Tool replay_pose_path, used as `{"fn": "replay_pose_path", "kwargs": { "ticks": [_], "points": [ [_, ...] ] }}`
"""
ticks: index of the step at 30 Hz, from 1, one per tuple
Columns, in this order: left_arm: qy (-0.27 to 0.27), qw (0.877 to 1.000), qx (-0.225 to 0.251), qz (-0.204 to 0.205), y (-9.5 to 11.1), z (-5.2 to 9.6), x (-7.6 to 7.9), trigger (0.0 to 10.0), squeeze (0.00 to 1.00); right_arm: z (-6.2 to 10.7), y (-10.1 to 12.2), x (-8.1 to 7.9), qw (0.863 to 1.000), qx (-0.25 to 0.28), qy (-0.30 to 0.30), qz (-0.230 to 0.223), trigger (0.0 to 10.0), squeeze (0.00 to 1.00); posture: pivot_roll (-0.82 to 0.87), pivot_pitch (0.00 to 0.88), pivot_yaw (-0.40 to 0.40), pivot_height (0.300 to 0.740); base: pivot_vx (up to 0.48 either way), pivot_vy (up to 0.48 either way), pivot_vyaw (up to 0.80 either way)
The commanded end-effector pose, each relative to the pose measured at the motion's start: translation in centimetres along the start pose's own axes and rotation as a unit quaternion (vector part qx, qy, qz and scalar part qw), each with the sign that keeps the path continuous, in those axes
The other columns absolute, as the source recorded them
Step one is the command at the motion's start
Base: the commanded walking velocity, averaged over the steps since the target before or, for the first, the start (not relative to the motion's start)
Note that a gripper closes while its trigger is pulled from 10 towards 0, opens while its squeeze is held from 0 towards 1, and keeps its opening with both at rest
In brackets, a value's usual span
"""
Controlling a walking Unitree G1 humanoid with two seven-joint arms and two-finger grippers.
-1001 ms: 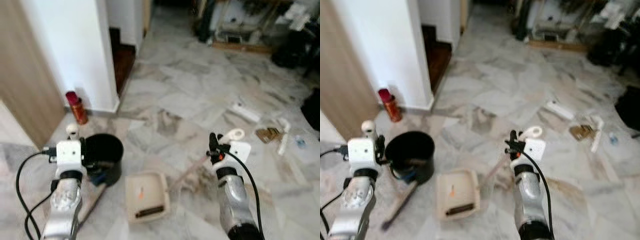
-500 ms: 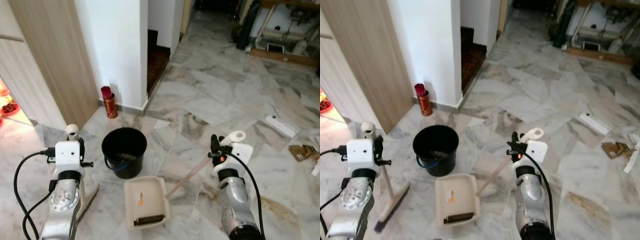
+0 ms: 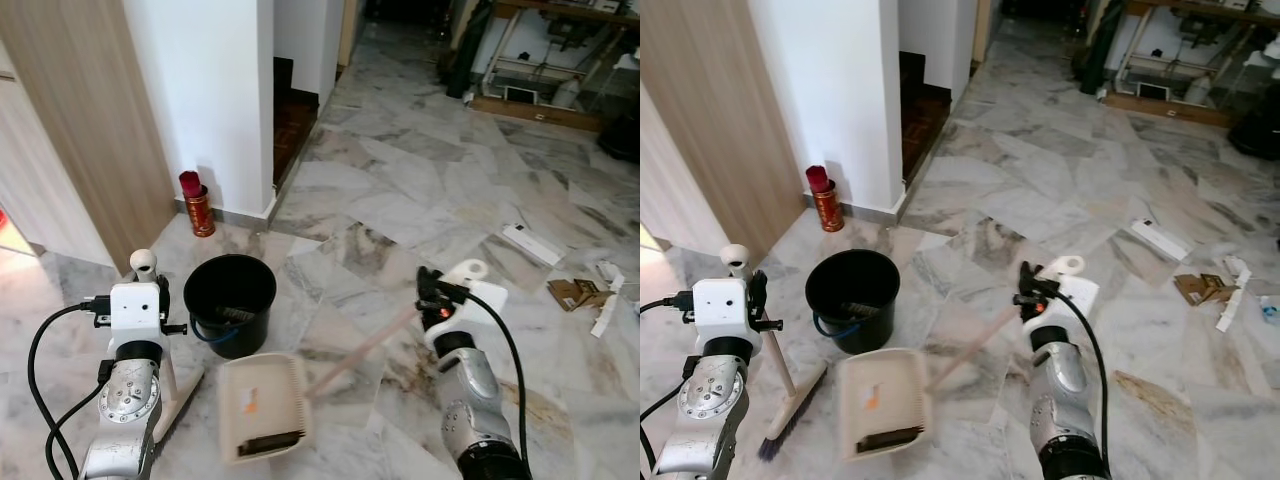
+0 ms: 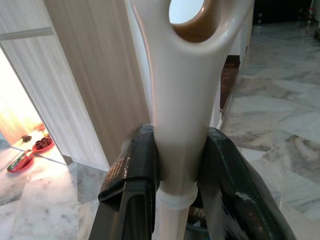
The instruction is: Sweep floor
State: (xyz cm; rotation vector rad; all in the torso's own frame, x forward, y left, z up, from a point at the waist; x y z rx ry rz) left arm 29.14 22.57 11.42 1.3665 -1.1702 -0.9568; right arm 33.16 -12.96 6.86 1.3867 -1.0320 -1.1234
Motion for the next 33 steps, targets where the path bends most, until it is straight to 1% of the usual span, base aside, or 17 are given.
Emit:
{"fn": "replay_pose_path", "kwargs": {
  "ticks": [1, 5, 7, 8, 12, 13, 15, 16, 18, 20, 23, 26, 27, 28, 31, 32, 33],
  "points": [
    [-0.005, 0.999, 0.031, 0.0, 1.2, -0.3, 0.3, 10.0, 0.0, -0.7, 1.8, -0.8, 0.999, 0.036, 0.026, -0.007, 10.0, 0.0, 0.22, 0.0, -0.076, 0.74, 0.0, 0.0, 0.0],
    [-0.003, 0.999, 0.033, -0.001, 1.3, -0.4, 0.2, 10.0, 0.0, -1.0, 2.3, -1.9, 0.997, 0.046, 0.052, -0.023, 10.0, 0.0, 0.23, 0.0, -0.078, 0.74, 0.0, 0.0, 0.0],
    [0.005, 0.999, 0.032, -0.007, 1.2, -0.4, -0.1, 10.0, 0.0, -1.2, 3.1, -2.4, 0.995, 0.059, 0.072, -0.031, 10.0, 0.0, 0.23, 0.0, -0.078, 0.74, 0.0, 0.0, 0.0],
    [0.005, 0.999, 0.032, -0.007, 1.2, -0.4, -0.1, 10.0, 0.0, -1.2, 3.1, -2.4, 0.995, 0.059, 0.072, -0.031, 10.0, 0.0, 0.23, 0.0, -0.078, 0.74, 0.0, 0.0, 0.0],
    [0.024, 0.999, 0.034, -0.02, 1.3, -0.5, -1.0, 10.0, 0.0, -1.5, 4.2, -3.0, 0.992, 0.078, 0.087, -0.045, 10.0, 0.0, 0.23, 0.0, -0.079, 0.74, 0.0, 0.0, 0.0],
    [0.043, 0.998, 0.041, -0.031, 1.7, -0.6, -1.8, 10.0, 0.0, -1.6, 4.7, -3.5, 0.991, 0.085, 0.099, -0.044, 10.0, 0.0, 0.23, 0.0, -0.081, 0.74, 0.0, 0.0, 0.0],
    [0.065, 0.996, 0.053, -0.04, 2.3, -0.8, -2.7, 10.0, 0.0, -1.7, 5.0, -3.9, 0.989, 0.09, 0.108, -0.047, 10.0, 0.0, 0.24, 0.0, -0.083, 0.74, 0.0, 0.0, 0.0],
    [0.09, 0.992, 0.069, -0.049, 3.1, -1.0, -3.8, 10.0, 0.0, -1.8, 5.4, -4.5, 0.987, 0.095, 0.117, -0.052, 10.0, 0.0, 0.24, 0.0, -0.085, 0.74, 0.0, 0.0, 0.0],
    [0.09, 0.992, 0.069, -0.049, 3.1, -1.0, -3.8, 10.0, 0.0, -1.8, 5.4, -4.5, 0.987, 0.095, 0.117, -0.052, 10.0, 0.0, 0.24, 0.0, -0.085, 0.74, 0.0, 0.0, 0.0],
    [0.126, 0.985, 0.095, -0.064, 4.4, -1.2, -5.2, 10.0, 0.0, -1.9, 5.9, -5.5, 0.984, 0.099, 0.133, -0.063, 10.0, 0.0, 0.25, 0.0, -0.087, 0.74, 0.0, 0.0, 0.0],
    [0.142, 0.982, 0.104, -0.07, 4.7, -1.2, -5.7, 10.0, 0.0, -2.0, 6.2, -5.9, 0.983, 0.104, 0.135, -0.066, 10.0, 0.0, 0.25, 0.0, -0.089, 0.74, 0.0, 0.0, 0.0],
    [0.156, 0.98, 0.103, -0.075, 4.6, -1.1, -6.0, 10.0, 0.0, -2.2, 6.7, -6.0, 0.984, 0.112, 0.12, -0.066, 10.0, 0.0, 0.25, 0.0, -0.09, 0.74, 0.0, 0.0, 0.0],
    [0.161, 0.979, 0.102, -0.075, 4.6, -1.0, -6.0, 10.0, 0.0, -2.4, 6.9, -5.9, 0.985, 0.117, 0.106, -0.066, 10.0, 0.0, 0.25, 0.0, -0.09, 0.74, 0.0, 0.0, 0.0],
    [0.166, 0.978, 0.101, -0.077, 4.4, -0.8, -6.1, 10.0, 0.0, -2.6, 7.4, -5.4, 0.987, 0.126, 0.072, -0.063, 10.0, 0.0, 0.25, 0.0, -0.09, 0.74, 0.0, 0.0, 0.0],
    [0.168, 0.978, 0.101, -0.076, 4.3, -0.8, -6.0, 10.0, 0.0, -2.9, 7.9, -4.8, 0.987, 0.135, 0.047, -0.068, 10.0, 0.0, 0.25, 0.0, -0.091, 0.74, 0.0, 0.0, 0.0],
    [0.17, 0.977, 0.101, -0.076, 4.3, -0.8, -6.0, 10.0, 0.0, -3.1, 8.4, -4.5, 0.987, 0.142, 0.035, -0.067, 10.0, 0.0, 0.25, 0.0, -0.093, 0.74, 0.0, 0.0, 0.0],
    [0.17, 0.977, 0.101, -0.076, 4.3, -0.8, -6.0, 10.0, 0.0, -3.1, 8.4, -4.5, 0.987, 0.142, 0.035, -0.067, 10.0, 0.0, 0.25, 0.0, -0.093, 0.74, 0.0, 0.0, 0.0]
  ]
}}
Point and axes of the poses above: a point about 5 cm out from each wrist's last joint towards the gripper, its own z axis pointing back from the gripper into the wrist, its own y axis along the axis of the wrist's last joint, x = y × z, the point moved 2 cm from there along -z, pointing out of the wrist towards the gripper, and after that the axes turned 15 degrees about z, right-handed, at the moved point
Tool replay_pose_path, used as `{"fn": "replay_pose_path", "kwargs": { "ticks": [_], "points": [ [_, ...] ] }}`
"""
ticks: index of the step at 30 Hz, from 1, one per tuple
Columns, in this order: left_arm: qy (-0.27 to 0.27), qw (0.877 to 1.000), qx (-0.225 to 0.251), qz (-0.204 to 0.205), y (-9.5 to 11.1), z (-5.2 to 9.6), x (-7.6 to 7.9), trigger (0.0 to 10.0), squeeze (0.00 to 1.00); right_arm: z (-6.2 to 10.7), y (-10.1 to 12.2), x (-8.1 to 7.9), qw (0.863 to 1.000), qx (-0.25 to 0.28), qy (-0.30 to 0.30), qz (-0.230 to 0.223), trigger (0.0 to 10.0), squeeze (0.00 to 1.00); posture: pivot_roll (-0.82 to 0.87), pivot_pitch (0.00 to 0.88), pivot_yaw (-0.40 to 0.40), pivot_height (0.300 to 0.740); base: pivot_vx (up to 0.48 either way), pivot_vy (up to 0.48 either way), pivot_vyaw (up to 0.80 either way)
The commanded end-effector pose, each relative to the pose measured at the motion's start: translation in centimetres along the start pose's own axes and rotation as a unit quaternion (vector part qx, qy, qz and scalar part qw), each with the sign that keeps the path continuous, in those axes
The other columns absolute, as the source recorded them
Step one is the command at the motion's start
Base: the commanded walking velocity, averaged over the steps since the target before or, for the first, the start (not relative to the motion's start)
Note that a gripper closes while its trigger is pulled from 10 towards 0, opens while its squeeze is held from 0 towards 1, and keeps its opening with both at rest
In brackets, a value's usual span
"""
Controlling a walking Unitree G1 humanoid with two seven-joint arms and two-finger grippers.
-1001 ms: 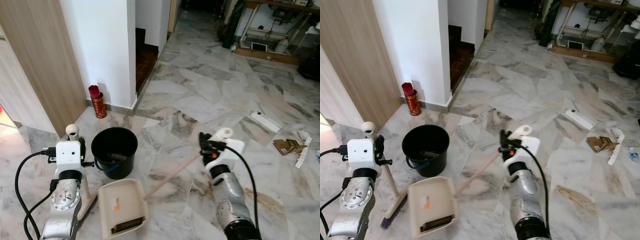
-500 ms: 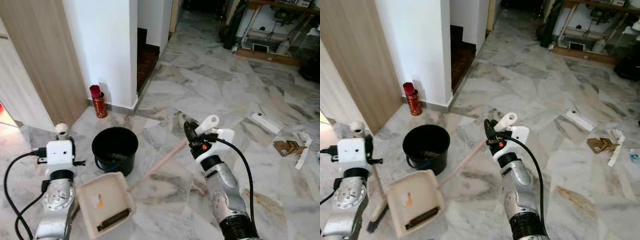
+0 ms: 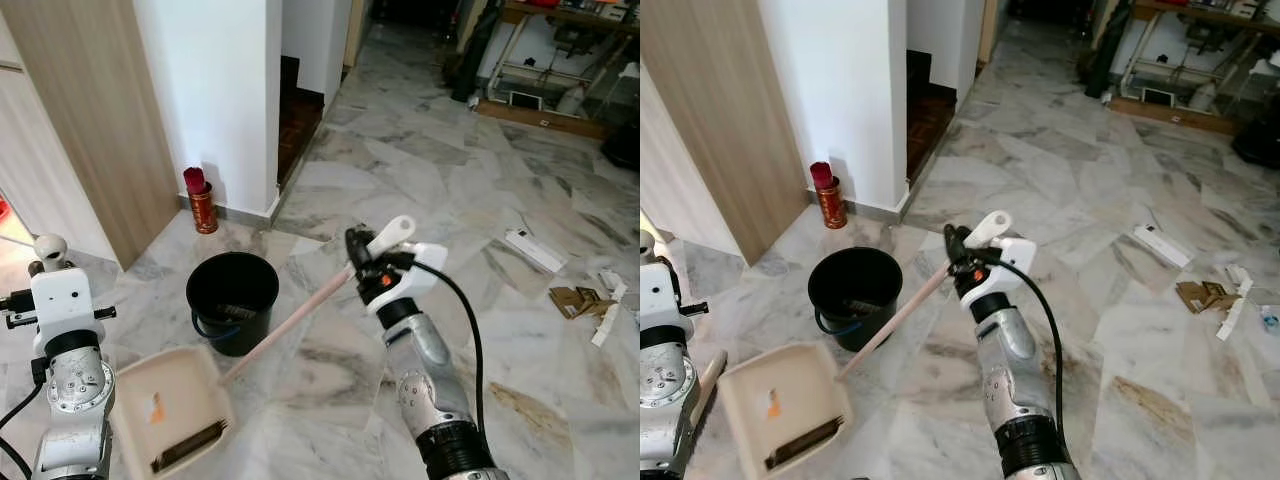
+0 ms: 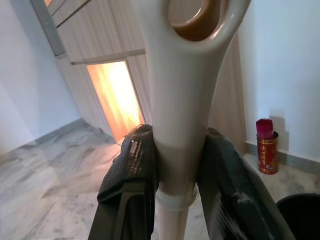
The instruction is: Sweep floor
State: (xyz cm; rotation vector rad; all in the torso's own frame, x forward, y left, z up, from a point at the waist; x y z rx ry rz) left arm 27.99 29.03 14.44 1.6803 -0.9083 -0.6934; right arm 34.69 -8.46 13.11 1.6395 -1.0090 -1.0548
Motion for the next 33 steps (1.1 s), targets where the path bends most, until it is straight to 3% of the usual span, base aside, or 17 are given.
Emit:
{"fn": "replay_pose_path", "kwargs": {
  "ticks": [1, 8, 15, 22, 27, 33],
  "points": [
    [0.001, 1.0, 0.026, -0.004, 1.0, -0.2, 0.4, 10.0, 0.0, -1.2, 3.0, 0.3, 0.998, 0.065, -0.021, -0.005, 10.0, 0.0, 0.25, 0.0, -0.094, 0.74, 0.0, 0.0, 0.0],
    [0.013, 1.0, 0.025, -0.008, 0.8, -0.1, 0.1, 10.0, 0.0, -2.1, 5.7, 0.4, 0.993, 0.111, -0.032, -0.008, 10.0, 0.0, 0.25, 0.0, -0.097, 0.74, 0.0, 0.0, 0.0],
    [0.014, 1.0, 0.026, -0.006, 0.7, 0.0, 0.3, 10.0, 0.0, -2.6, 6.9, 0.7, 0.99, 0.129, -0.046, -0.023, 10.0, 0.0, 0.25, 0.0, -0.101, 0.74, 0.0, 0.0, 0.0],
    [0.015, 1.0, 0.026, -0.001, 0.6, 0.0, 0.5, 10.0, 0.0, -2.9, 8.3, 2.1, 0.985, 0.15, -0.084, -0.014, 10.0, 0.0, 0.25, 0.0, -0.103, 0.74, 0.0, 0.0, 0.0],
    [-0.058, 0.998, 0.001, 0.035, -0.3, 1.0, 3.0, 10.0, 0.0, -2.7, 9.5, 4.9, 0.975, 0.165, -0.146, 0.025, 10.0, 0.0, 0.24, 0.0, -0.101, 0.74, 0.0, 0.0, 0.0],
    [-0.089, 0.995, 0.0, 0.04, -0.4, 1.7, 4.5, 10.0, 0.0, -2.8, 10.2, 5.7, 0.973, 0.173, -0.149, 0.035, 10.0, 0.0, 0.24, 0.0, -0.103, 0.74, 0.0, 0.0, 0.0]
  ]
}}
Point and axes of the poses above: a point about 5 cm out from each wrist's last joint towards the gripper, its own z axis pointing back from the gripper into the wrist, its own y axis along the axis of the wrist's last joint, x = y × z, the point moved 2 cm from there along -z, pointing out of the wrist towards the gripper, and after that the axes turned 15 degrees about z, right-handed, at the moved point
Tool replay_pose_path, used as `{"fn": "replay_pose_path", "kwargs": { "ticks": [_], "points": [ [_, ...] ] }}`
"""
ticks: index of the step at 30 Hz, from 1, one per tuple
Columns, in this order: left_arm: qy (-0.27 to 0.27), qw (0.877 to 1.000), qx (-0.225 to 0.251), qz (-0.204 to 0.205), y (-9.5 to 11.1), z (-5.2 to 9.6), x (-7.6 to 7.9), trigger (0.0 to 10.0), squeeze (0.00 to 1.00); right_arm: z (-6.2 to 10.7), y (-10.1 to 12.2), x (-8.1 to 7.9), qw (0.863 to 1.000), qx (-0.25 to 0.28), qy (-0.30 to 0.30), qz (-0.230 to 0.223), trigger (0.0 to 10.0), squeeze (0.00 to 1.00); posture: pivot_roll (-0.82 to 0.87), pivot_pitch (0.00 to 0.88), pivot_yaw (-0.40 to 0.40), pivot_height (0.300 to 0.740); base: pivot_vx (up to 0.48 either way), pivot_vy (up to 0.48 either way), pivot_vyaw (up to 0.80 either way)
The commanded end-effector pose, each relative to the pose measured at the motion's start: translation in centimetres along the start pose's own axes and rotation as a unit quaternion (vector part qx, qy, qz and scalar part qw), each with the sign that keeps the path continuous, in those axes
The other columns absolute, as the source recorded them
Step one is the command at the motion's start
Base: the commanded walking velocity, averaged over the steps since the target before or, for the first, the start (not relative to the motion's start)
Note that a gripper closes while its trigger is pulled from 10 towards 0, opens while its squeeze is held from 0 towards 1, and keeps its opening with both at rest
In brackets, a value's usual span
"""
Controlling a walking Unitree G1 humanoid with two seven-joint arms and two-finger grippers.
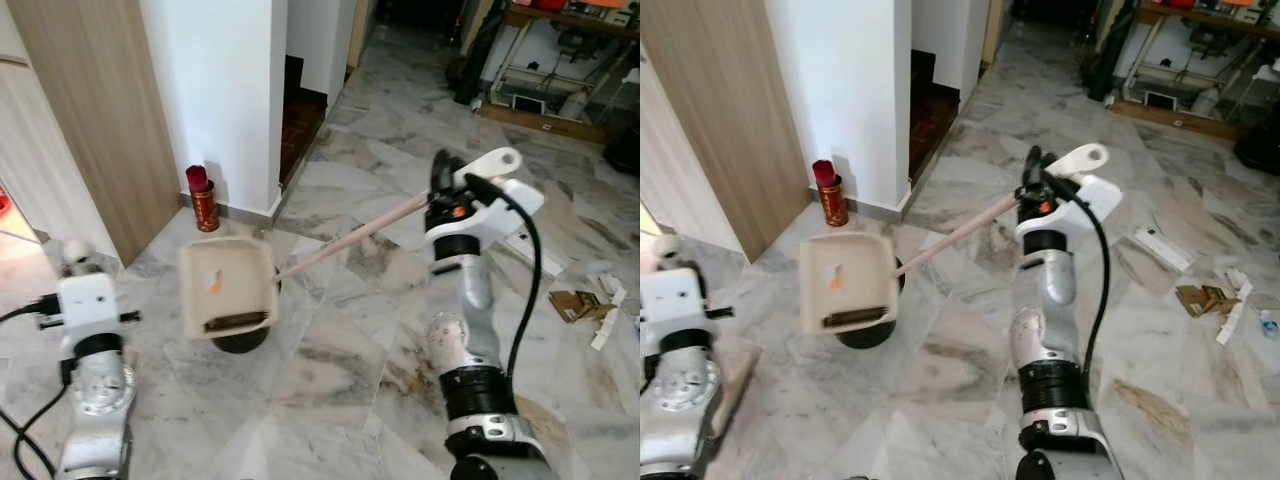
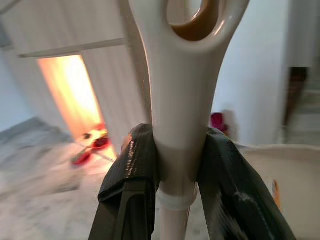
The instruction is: Sweep floor
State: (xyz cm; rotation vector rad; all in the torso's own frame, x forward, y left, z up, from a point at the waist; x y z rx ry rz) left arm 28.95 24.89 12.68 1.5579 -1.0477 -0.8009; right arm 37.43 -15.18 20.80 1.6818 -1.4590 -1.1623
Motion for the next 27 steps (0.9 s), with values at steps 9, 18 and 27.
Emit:
{"fn": "replay_pose_path", "kwargs": {
  "ticks": [9, 18, 27],
  "points": [
    [-0.031, 0.999, 0.018, 0.007, 0.4, 0.1, 1.7, 10.0, 0.0, -1.9, 2.2, -0.9, 0.999, 0.049, 0.012, 0.009, 10.0, 0.0, 0.24, 0.0, -0.114, 0.74, 0.0, 0.0, 0.0],
    [-0.025, 1.0, 0.015, 0.01, 0.1, 0.4, 1.4, 10.0, 0.0, -2.3, 2.3, -0.9, 0.998, 0.052, 0.022, 0.026, 10.0, 0.0, 0.24, 0.0, -0.125, 0.74, 0.082, 0.0, 0.09],
    [-0.016, 1.0, 0.02, 0.01, 0.2, 0.3, 1.0, 10.0, 0.0, -2.3, 2.0, -1.8, 0.997, 0.05, 0.045, 0.027, 10.0, 0.0, 0.25, 0.0, -0.128, 0.74, 0.262, 0.0, 0.1]
  ]
}}
Point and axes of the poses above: a point about 5 cm out from each wrist's last joint towards the gripper, its own z axis pointing back from the gripper into the wrist, its own y axis along the axis of the wrist's last joint, x = y × z, the point moved 2 cm from there along -z, pointing out of the wrist towards the gripper, and after that the axes turned 15 degrees about z, right-handed, at the moved point
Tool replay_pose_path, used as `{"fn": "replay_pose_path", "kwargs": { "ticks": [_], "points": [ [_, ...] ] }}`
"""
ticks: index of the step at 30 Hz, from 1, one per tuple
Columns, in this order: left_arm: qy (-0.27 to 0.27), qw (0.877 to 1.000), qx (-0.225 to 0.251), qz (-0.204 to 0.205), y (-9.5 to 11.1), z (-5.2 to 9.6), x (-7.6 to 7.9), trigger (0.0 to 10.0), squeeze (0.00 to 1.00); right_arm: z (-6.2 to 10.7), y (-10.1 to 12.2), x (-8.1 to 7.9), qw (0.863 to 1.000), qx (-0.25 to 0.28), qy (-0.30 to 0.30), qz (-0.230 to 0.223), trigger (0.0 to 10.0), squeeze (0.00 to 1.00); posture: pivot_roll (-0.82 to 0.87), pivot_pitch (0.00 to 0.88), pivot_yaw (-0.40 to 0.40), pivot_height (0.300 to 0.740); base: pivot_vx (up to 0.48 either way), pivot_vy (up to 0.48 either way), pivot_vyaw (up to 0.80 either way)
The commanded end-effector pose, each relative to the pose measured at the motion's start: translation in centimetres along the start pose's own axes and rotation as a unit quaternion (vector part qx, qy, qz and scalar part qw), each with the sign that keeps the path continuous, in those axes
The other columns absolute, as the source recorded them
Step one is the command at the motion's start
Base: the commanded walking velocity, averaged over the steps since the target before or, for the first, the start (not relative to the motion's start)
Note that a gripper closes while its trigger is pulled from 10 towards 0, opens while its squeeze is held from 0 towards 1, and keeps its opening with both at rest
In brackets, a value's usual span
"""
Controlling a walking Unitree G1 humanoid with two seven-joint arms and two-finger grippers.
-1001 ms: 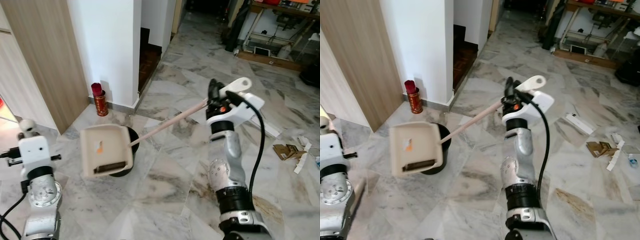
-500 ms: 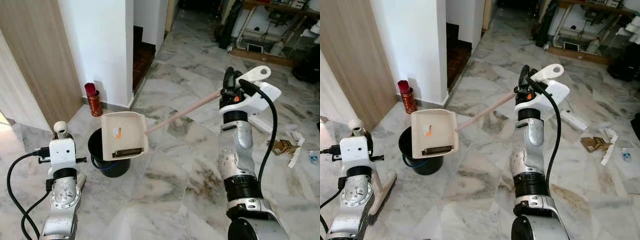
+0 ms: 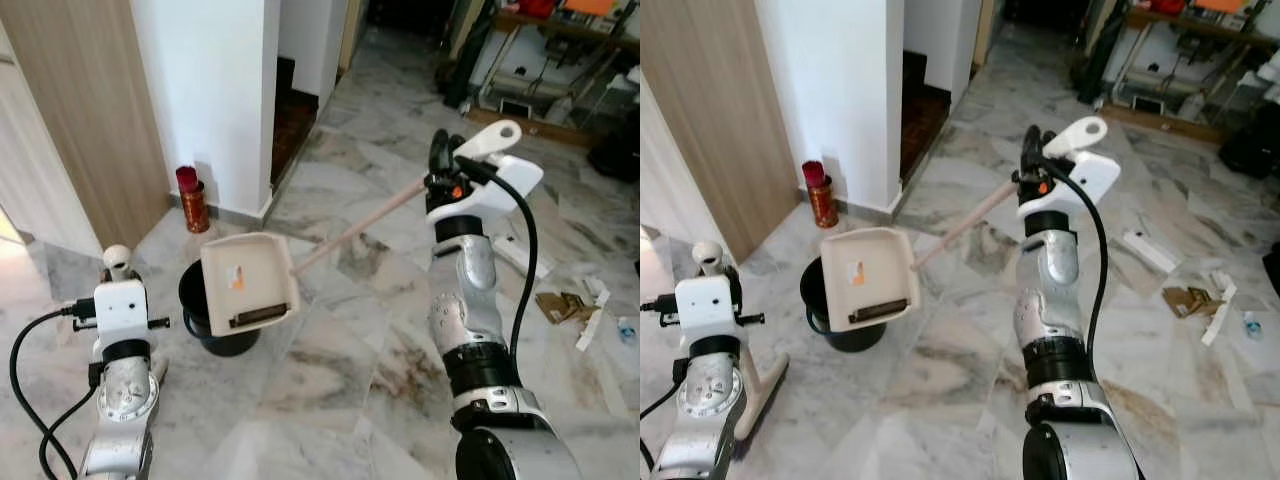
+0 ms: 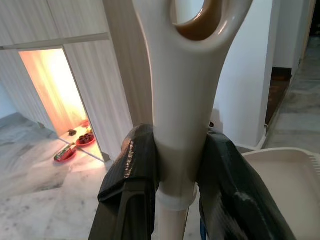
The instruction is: Sweep floor
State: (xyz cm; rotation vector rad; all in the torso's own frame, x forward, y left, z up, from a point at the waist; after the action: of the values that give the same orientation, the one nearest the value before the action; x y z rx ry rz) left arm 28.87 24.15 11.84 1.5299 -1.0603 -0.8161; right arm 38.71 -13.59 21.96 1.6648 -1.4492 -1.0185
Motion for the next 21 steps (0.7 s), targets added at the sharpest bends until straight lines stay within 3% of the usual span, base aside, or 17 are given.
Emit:
{"fn": "replay_pose_path", "kwargs": {
  "ticks": [1, 13, 18, 21],
  "points": [
    [-0.006, 1.0, 0.029, 0.003, 1.0, -0.23, 0.34, 10.0, 0.0, -0.79, 1.8, 0.17, 0.999, 0.044, -0.005, 0.0, 10.0, 0.0, 0.25, 0.0, -0.13, 0.74, 0.27, 0.0, 0.0],
    [0.001, 0.999, 0.034, -0.003, 1.2, -0.36, -0.16, 10.0, 0.0, -0.89, 1.97, -0.03, 0.999, 0.051, 0.0, -0.001, 10.0, 0.0, 0.26, 0.0, -0.129, 0.74, 0.307, 0.0, 0.0],
    [0.003, 0.999, 0.035, -0.003, 1.22, -0.37, -0.25, 10.0, 0.0, -0.82, 1.99, -0.1, 0.999, 0.053, 0.002, -0.003, 10.0, 0.0, 0.26, 0.0, -0.129, 0.74, 0.349, 0.0, 0.67],
    [0.004, 0.999, 0.036, -0.003, 1.24, -0.39, -0.28, 10.0, 0.0, -0.82, 1.98, -0.11, 0.999, 0.053, 0.002, -0.007, 10.0, 0.0, 0.26, 0.0, -0.13, 0.74, 0.351, 0.0, 0.0]
  ]
}}
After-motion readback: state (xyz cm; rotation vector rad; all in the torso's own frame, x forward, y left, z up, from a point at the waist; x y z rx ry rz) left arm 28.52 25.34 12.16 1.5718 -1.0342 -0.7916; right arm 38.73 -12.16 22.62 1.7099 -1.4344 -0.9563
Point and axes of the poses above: a point about 5 cm out from each wrist's last joint towards the gripper, its own z axis pointing back from the gripper into the wrist, its own y axis along the axis of the wrist's last joint, x = y × z, the point moved 2 cm from there along -z, pointing out of the wrist towards the gripper, and after that the axes turned 15 degrees about z, right-handed, at the moved point
